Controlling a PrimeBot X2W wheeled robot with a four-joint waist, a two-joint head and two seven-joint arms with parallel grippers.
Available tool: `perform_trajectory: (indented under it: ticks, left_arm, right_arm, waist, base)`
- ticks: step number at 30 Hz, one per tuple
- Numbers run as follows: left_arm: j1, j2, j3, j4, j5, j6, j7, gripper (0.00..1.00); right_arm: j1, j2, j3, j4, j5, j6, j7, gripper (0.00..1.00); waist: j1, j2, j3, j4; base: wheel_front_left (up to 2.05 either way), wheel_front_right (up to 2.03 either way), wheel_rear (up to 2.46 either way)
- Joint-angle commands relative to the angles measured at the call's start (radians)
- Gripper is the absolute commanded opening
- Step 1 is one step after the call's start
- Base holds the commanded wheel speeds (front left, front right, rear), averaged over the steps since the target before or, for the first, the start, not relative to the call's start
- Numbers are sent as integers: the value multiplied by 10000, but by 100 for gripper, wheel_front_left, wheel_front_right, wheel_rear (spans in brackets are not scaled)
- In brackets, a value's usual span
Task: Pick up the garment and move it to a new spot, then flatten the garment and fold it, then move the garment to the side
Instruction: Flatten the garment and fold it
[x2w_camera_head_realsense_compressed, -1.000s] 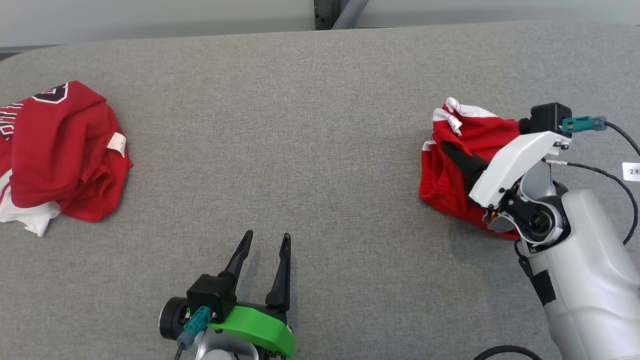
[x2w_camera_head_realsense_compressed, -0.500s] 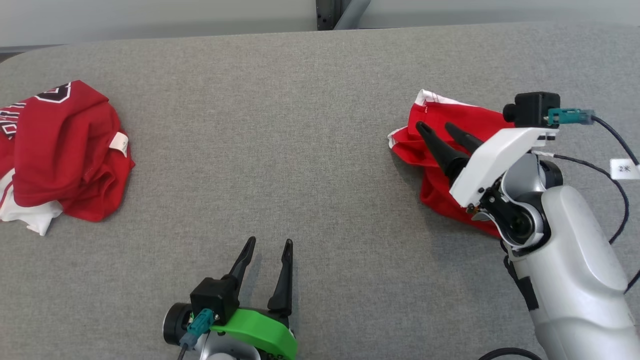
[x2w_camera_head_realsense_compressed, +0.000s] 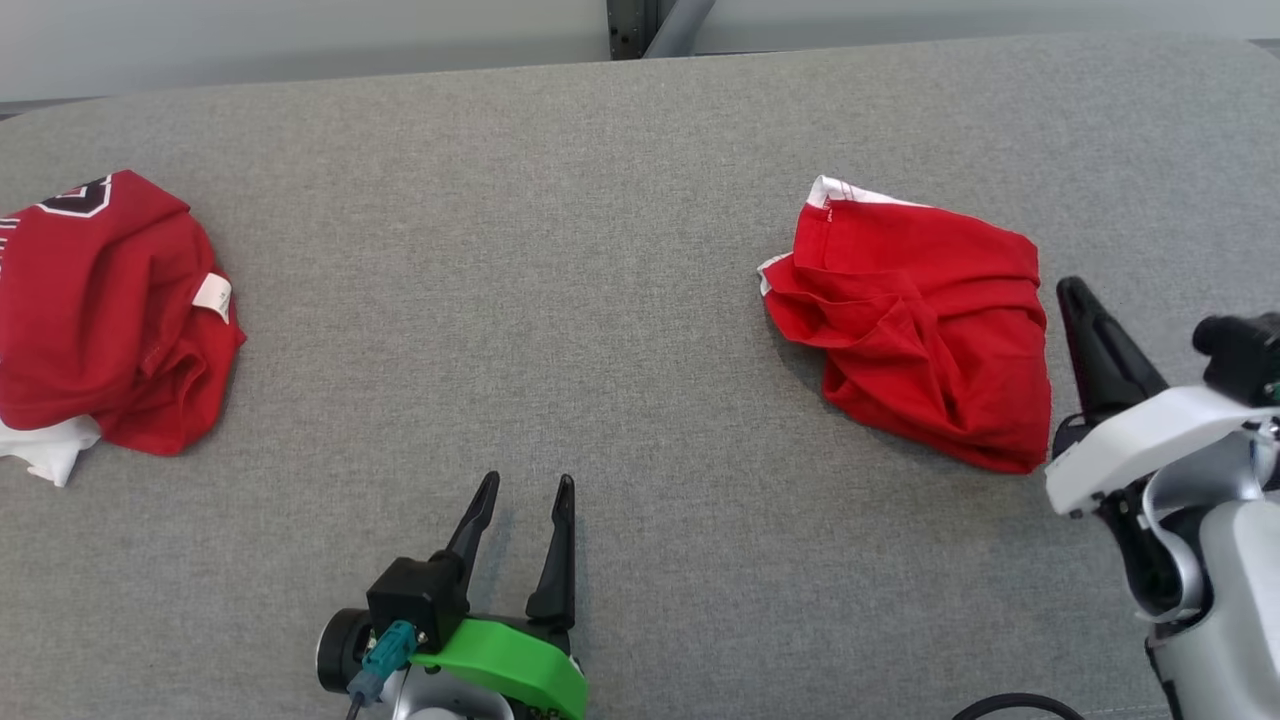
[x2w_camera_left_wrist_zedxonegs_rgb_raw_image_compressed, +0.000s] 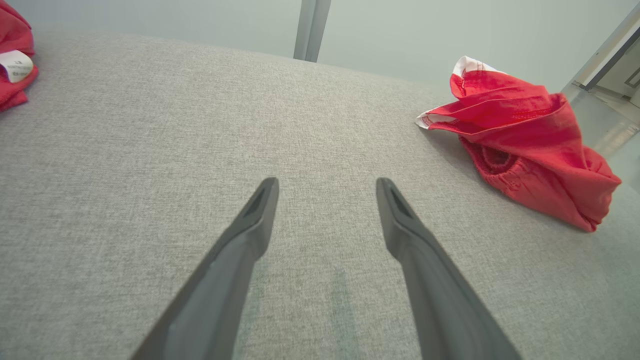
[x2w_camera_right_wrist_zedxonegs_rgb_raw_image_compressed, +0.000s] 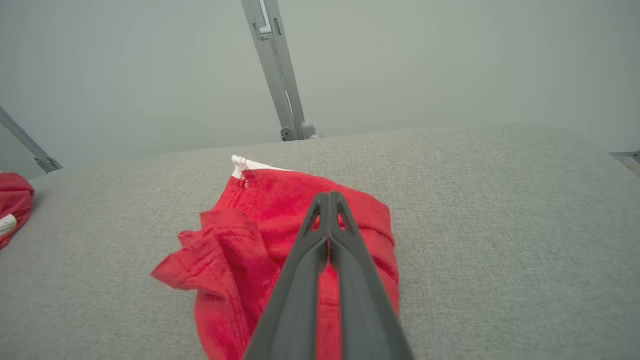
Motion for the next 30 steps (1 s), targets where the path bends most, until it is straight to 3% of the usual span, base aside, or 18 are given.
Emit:
perform_trajectory:
  ticks: [1,8,18,23,30]
  left_arm:
    - [78,-2,-8,12,-6,1,-42,100]
    - [-56,27,-131,97,39,-67,-32,100]
    - [-132,160,-188,66,36,7,7,100]
    - [-13,127,-216,65,-47,43,-2,100]
    - [8,81,-221,35,-95,96,-19,100]
  right_arm:
    - [119,109,99,501,-78,3,-525,0]
    - [-915,-38,951,3422,-948,0,-2818,0]
    - [-2732,-97,1661,6563,-1032,-3,-3547,0]
    - [-2862,-60,2770,7079,-725,-3,-3617,0]
    - [-2675,-170,4298,6811,-17,-3,-3639,0]
  waist:
    - [1,0,62,-21]
    - [1,0,166,145]
    - [1,0,242,518]
    - [1,0,202,610]
    - [1,0,132,555]
  base:
    - [0,0,0]
    - [0,0,0]
    - [0,0,0]
    - [0,0,0]
    - [0,0,0]
